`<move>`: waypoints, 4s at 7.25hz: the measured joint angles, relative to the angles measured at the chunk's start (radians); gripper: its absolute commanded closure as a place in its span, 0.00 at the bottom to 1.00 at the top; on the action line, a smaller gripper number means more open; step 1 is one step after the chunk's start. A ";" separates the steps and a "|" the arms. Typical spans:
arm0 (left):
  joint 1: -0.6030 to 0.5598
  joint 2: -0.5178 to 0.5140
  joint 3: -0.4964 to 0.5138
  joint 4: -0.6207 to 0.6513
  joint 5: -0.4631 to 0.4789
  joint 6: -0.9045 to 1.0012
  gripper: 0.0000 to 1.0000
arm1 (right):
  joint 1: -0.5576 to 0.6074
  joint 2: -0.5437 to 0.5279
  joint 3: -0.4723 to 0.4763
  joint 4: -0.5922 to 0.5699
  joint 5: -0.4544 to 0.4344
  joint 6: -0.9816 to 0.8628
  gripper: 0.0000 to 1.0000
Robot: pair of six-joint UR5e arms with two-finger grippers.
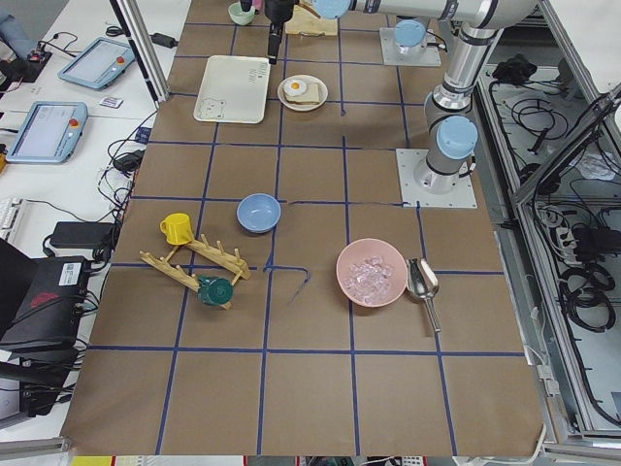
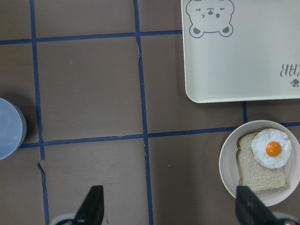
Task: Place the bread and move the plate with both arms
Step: 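Lift the bread with the right gripper and carry it over the plate, then lower the bread onto the egg and open the right gripper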
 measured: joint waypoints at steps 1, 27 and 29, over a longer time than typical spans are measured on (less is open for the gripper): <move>0.000 0.001 0.000 0.000 0.000 0.000 0.00 | 0.018 -0.006 -0.058 0.075 0.014 0.019 1.00; -0.001 0.013 -0.020 0.012 0.000 -0.006 0.00 | 0.595 0.202 -0.193 -0.150 0.311 0.725 0.00; -0.001 0.013 -0.021 0.012 0.000 -0.006 0.00 | 0.492 0.119 -0.184 -0.167 0.303 0.461 0.00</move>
